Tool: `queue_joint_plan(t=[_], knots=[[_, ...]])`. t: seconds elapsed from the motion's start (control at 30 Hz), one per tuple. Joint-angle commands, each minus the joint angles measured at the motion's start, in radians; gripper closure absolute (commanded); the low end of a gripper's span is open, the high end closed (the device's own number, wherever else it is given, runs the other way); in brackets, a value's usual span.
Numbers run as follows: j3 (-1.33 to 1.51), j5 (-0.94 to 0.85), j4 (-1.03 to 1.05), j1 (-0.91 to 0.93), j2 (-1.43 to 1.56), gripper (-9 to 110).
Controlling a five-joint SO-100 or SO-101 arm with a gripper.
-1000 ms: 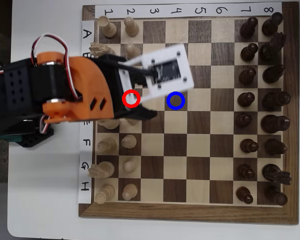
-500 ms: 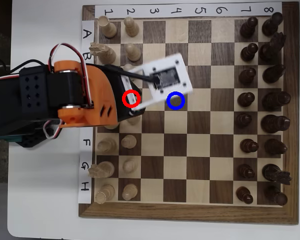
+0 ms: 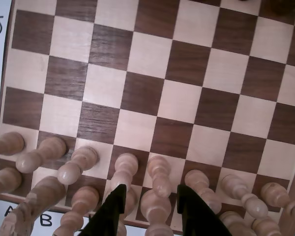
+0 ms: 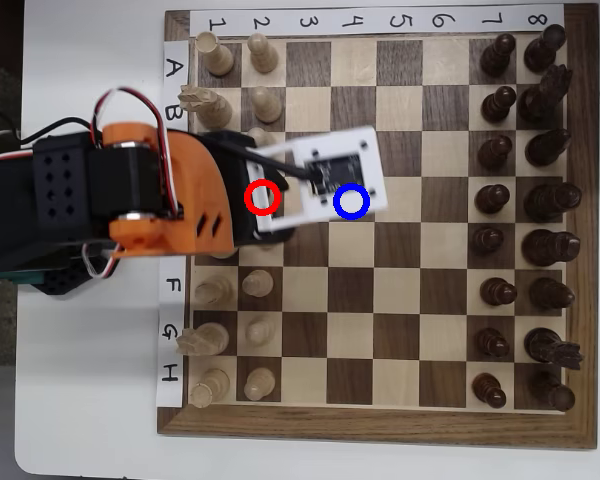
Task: Move the piece to destination
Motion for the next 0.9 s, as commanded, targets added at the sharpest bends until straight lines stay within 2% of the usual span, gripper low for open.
queue_joint_plan(t=[0.0, 0.47, 0.87], knots=[[0.003, -0.011, 0.018, -0.02, 0.012, 89], [0.092, 0.014, 0.0, -0.066, -0.055, 82], [0.164, 0.026, 0.031, -0.098, -0.057, 82]])
